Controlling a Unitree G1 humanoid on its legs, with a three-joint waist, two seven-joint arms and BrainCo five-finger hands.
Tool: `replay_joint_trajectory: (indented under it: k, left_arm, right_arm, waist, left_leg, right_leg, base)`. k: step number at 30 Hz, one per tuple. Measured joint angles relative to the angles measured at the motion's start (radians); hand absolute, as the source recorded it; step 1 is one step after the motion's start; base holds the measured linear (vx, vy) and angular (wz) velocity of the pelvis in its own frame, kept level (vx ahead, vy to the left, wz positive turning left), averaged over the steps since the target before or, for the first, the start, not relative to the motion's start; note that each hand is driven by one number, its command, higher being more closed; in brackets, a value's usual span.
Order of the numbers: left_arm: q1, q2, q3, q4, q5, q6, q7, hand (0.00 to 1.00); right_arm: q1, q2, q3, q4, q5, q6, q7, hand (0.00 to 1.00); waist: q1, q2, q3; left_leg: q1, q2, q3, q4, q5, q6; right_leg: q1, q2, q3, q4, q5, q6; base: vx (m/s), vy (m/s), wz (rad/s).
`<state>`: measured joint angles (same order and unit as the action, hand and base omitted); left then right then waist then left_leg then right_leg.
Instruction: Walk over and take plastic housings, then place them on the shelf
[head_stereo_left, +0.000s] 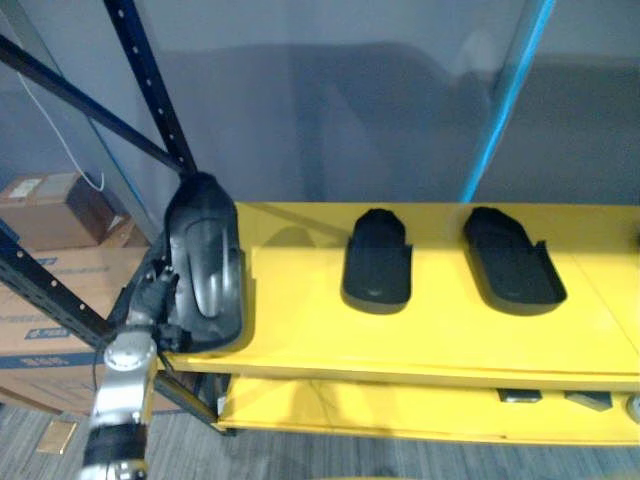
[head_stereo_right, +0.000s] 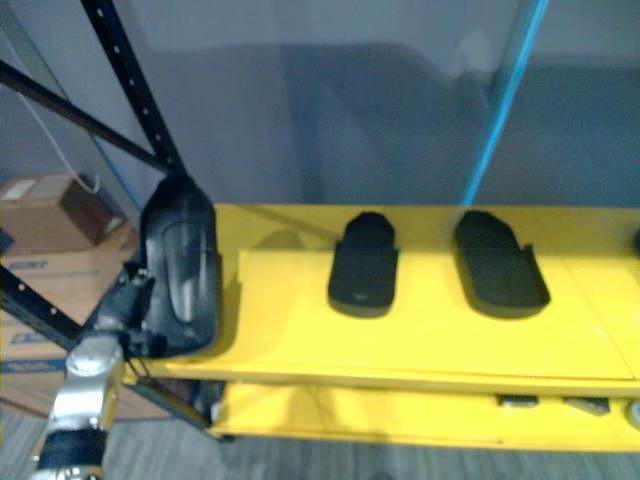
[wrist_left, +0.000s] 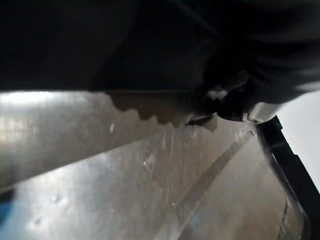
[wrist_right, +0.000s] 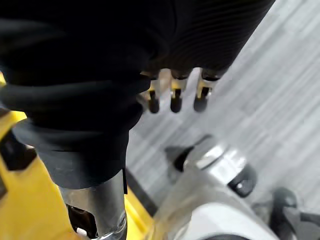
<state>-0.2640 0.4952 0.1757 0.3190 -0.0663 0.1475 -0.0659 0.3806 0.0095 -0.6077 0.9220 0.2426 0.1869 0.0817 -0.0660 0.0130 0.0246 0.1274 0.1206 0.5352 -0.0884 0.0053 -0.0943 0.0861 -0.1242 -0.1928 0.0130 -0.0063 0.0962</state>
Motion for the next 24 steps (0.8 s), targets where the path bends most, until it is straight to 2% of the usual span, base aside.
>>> replay_joint_trajectory:
  k: [1,3,7,12,14,16,21,24]
  left_arm:
    - [-0.031,0.024,-0.010,0.040,0.007,-0.004,-0.022,1.00]
    - [-0.062,0.064,-0.035,0.103,0.012,-0.004,-0.043,1.00]
    - [-0.119,0.120,-0.078,0.184,0.080,-0.005,-0.117,1.00]
    - [-0.163,0.129,-0.092,0.234,0.108,0.008,-0.196,1.00]
    - [-0.192,0.132,-0.119,0.266,0.116,0.033,-0.242,1.00]
    - [-0.212,0.132,-0.127,0.302,0.116,0.039,-0.265,1.00]
    - [-0.251,0.132,-0.151,0.352,0.110,0.083,-0.268,1.00]
    - [-0.252,0.132,-0.150,0.402,0.105,0.126,-0.255,1.00]
  right_arm:
    - [-0.003,-0.011,-0.002,0.002,-0.001,0.021,0.033,0.00]
    - [-0.009,-0.017,-0.020,0.002,-0.003,0.032,0.069,0.00]
    - [-0.017,-0.018,-0.031,0.002,-0.003,0.035,0.095,0.00]
    - [-0.025,-0.025,-0.039,0.002,-0.014,0.036,0.098,0.00]
    - [-0.032,-0.036,-0.039,0.002,-0.023,0.038,0.098,0.00]
    - [-0.036,-0.042,-0.039,0.001,-0.023,0.038,0.098,0.00]
    - [-0.037,-0.044,-0.042,0.002,-0.023,0.036,0.098,0.00]
    - [-0.040,-0.041,-0.049,0.002,-0.023,0.035,0.098,0.00]
  waist:
    - [0.002,0.000,0.001]
    - [0.001,0.007,0.003]
    - [0.001,0.023,0.012]
    - [-0.001,0.041,0.024]
    - [-0.002,0.048,0.029]
    - [-0.004,0.049,0.030]
    - [-0.012,0.037,0.046]
    - [-0.031,0.036,0.056]
  left_leg:
    - [0.003,-0.003,0.001,0.000,0.004,0.002]
    - [0.011,-0.009,0.005,0.000,0.008,-0.001]
    - [0.014,-0.018,0.007,0.000,0.010,0.001]
    - [0.014,-0.024,0.007,-0.001,0.015,0.004]
    - [0.013,-0.023,0.004,-0.001,0.016,0.003]
    - [0.010,-0.023,0.006,-0.001,0.016,0.003]
    - [0.007,-0.024,0.006,-0.001,0.016,0.003]
    - [-0.002,-0.025,0.006,0.000,0.016,0.003]
  right_leg:
    - [0.000,-0.002,-0.001,-0.001,0.000,0.000]
    - [0.003,-0.005,0.000,0.000,-0.001,-0.001]
    - [0.001,-0.011,-0.001,-0.006,-0.002,-0.002]
    - [0.000,-0.010,-0.001,-0.007,-0.005,-0.006]
    - [-0.004,-0.012,-0.001,-0.007,-0.009,-0.012]
    - [-0.012,-0.012,0.000,-0.006,-0.010,-0.012]
    - [-0.015,-0.013,0.001,-0.006,-0.011,-0.011]
    - [-0.021,-0.010,0.001,-0.006,-0.009,-0.009]
  base:
    - [0.03,0.024,0.01]
    - [0.02,0.021,-0.08]
    - [0.00,0.004,-0.01]
    - [-0.04,-0.012,-0.01]
    - [-0.03,-0.014,-0.03]
    - [-0.02,-0.010,-0.05]
    - [0.00,0.000,0.00]
    - [0.02,0.001,-0.01]
